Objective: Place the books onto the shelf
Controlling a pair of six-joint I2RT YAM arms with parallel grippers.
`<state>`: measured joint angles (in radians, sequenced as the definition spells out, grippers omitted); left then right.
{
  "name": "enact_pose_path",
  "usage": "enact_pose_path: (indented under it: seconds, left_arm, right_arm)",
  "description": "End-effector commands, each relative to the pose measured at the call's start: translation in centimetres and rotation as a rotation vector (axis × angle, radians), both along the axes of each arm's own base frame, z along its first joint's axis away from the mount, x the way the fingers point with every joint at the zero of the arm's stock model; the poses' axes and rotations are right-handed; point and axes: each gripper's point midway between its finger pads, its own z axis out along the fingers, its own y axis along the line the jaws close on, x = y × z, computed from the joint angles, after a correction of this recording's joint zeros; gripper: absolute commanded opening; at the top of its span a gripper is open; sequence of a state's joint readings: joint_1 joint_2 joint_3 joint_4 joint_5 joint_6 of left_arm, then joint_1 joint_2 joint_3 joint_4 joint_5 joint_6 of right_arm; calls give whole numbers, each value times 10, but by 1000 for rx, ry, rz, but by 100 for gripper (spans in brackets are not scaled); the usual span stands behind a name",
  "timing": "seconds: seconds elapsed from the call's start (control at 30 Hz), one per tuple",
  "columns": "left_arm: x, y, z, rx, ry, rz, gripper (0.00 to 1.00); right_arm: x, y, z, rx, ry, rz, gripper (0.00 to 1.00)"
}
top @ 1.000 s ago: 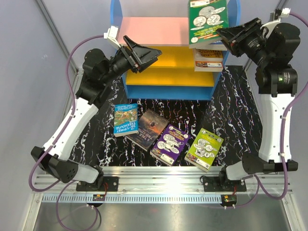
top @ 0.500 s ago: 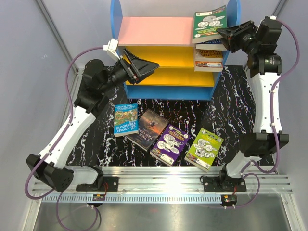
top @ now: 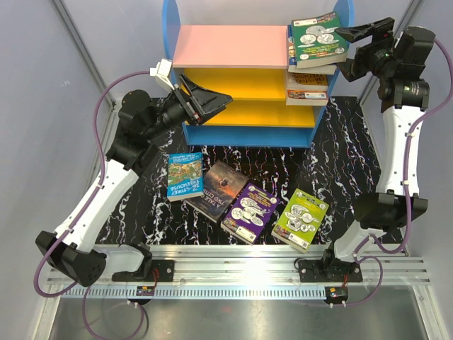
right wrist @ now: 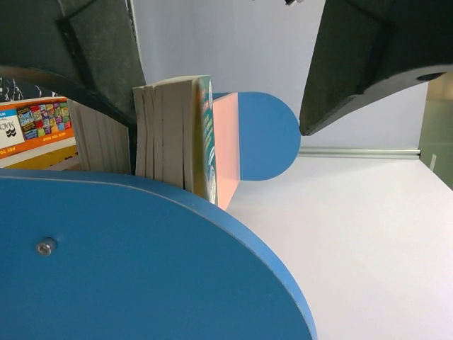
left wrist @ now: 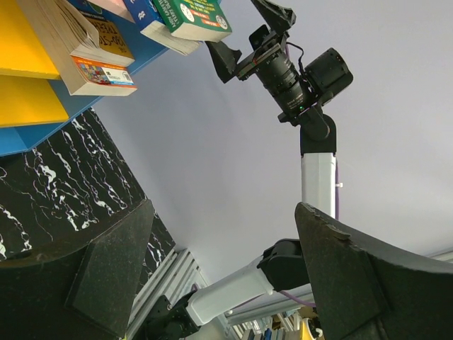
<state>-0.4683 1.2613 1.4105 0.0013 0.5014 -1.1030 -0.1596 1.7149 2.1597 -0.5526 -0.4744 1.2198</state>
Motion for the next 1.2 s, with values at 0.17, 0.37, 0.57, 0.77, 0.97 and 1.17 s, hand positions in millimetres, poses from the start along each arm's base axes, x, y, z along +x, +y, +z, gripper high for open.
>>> enact_pose_path:
  seconds: [0.17, 0.37, 0.57, 0.77, 0.97, 1.17]
  left_arm:
    - [-4, 1, 12, -18, -55, -9, 86]
    - [1, -1, 8, -13, -40, -10, 86]
    - [8, -4, 1, 4, -21, -2, 86]
    - [11, -6, -6, 17, -3, -2, 86]
    - [17, -7, -35, 121, 30, 2, 88]
    - [7, -37, -116, 405, 58, -71, 90]
  right_arm:
    - [-25, 5, 25, 36, -54, 93, 98]
    - [-42, 13, 10, 8, 19, 163, 100]
    - [-50, -3, -20, -66, 116, 119, 100]
    - [-57, -14, -44, -125, 202, 104, 100]
    - [-86, -19, -88, -248, 297, 97, 100]
    - [-149, -18, -178, -305, 489, 84, 100]
